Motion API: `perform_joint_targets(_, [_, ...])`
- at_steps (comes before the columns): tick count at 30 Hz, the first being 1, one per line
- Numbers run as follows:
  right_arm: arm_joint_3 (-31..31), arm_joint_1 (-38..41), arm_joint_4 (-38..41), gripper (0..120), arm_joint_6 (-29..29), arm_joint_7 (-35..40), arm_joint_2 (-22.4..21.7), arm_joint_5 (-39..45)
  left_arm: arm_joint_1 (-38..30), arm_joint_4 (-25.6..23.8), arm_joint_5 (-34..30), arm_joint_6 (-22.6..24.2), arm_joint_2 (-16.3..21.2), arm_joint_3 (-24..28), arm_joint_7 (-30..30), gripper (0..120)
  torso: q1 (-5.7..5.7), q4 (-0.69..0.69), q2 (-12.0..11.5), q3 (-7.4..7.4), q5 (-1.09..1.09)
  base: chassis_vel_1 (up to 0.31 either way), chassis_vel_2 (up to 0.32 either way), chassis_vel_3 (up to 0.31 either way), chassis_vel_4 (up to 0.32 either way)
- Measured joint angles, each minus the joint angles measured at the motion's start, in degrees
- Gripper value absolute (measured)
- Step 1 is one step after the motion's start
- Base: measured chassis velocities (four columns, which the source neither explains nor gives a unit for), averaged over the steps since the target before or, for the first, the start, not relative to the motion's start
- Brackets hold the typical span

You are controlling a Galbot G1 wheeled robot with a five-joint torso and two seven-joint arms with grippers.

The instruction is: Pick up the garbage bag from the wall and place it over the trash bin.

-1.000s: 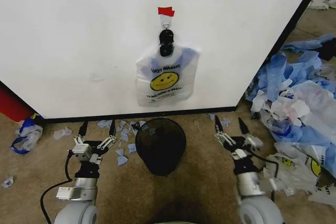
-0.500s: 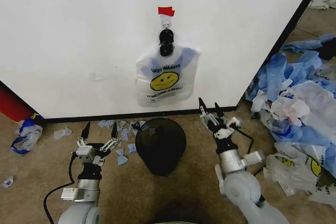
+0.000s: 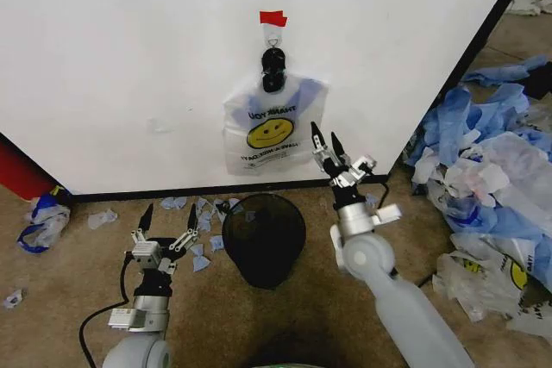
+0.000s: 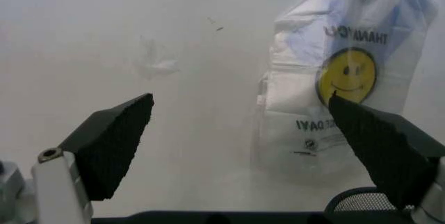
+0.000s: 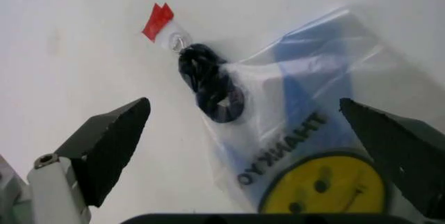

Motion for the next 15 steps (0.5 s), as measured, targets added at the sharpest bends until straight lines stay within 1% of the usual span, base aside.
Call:
perform_joint_targets(3, [-1.52,2.78,-2.53,100,-0.04,-1.29,1.42,1.30,0.13,0.06,0.34,-0.08,-0.53,-0.04,0.07,99,0.00,-0.01,0.01,0.00,0.00,0.000,0.000,0.000,0.000])
perform_joint_targets(5, [-2.78,5.10,-4.58,100,-0.04,-2.27,2.49,1.81,0.26,0.17,0.60,-0.18,-0.95,-0.16,0.10,99,0.00,0.01,0.01,0.00,-0.01,0.000,0.000,0.000,0.000])
perform_joint_targets(11, [-4.54,9.82,-8.50,100,-0.04,-3.32,4.74,2.88,0.31,0.57,1.04,-0.38,-1.73,-0.19,0.13,99,0.00,0.01,0.01,0.00,-0.01,0.000,0.000,0.000,0.000])
perform_joint_targets(15, [-4.75,10.75,-9.46,100,-0.07,-3.36,5.22,3.08,0.13,0.74,1.08,-0.40,-1.85,-0.08,0.16,99,0.00,0.01,0.01,0.00,0.00,0.000,0.000,0.000,0.000])
